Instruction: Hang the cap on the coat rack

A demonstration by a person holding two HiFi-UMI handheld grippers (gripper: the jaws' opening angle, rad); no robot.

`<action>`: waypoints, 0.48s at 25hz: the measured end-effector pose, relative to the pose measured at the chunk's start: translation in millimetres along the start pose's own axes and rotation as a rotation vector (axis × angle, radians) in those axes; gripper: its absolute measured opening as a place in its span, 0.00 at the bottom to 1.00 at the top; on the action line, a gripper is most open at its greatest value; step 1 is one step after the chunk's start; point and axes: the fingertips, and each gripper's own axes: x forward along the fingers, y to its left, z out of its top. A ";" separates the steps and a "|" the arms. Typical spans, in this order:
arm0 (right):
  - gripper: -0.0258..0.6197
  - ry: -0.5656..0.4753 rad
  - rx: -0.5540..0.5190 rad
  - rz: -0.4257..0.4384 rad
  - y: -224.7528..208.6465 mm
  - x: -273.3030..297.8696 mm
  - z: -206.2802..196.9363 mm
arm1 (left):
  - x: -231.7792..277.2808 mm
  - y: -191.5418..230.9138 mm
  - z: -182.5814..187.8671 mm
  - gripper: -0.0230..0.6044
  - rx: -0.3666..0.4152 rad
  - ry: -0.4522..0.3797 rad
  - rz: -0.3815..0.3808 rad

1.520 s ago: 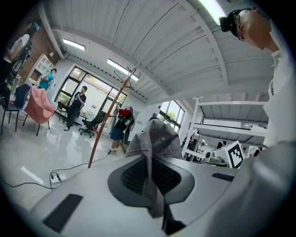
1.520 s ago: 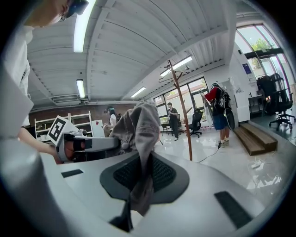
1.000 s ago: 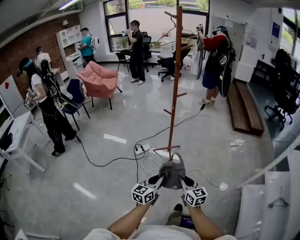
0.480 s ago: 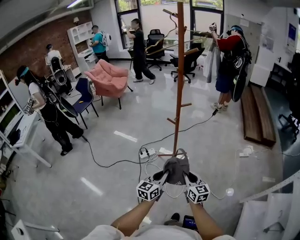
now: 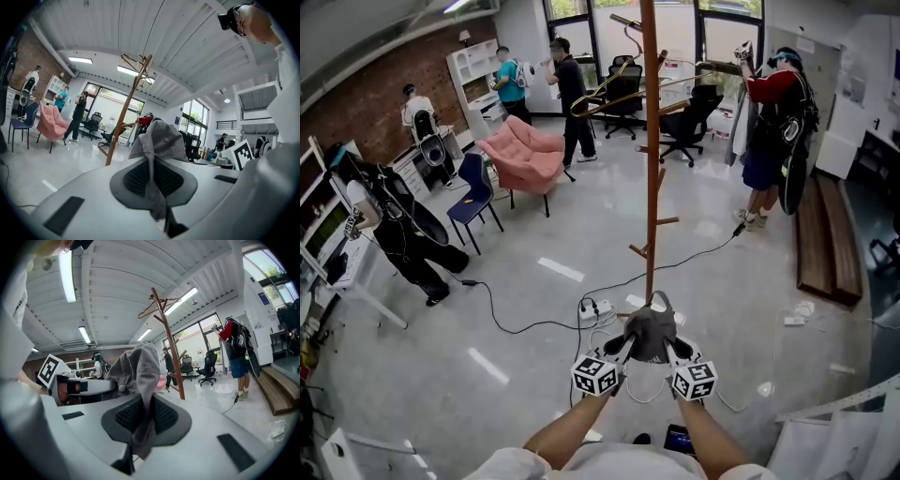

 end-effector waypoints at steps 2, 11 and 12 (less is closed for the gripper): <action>0.11 0.002 0.003 0.011 -10.0 2.0 -2.2 | 8.2 -1.3 -2.7 0.08 0.004 0.000 0.009; 0.11 -0.006 -0.023 0.047 -27.0 13.5 10.1 | 25.4 2.9 5.1 0.07 0.000 -0.027 0.038; 0.11 -0.008 -0.024 0.047 -29.3 17.0 11.3 | 28.5 5.2 6.5 0.07 0.006 -0.028 0.037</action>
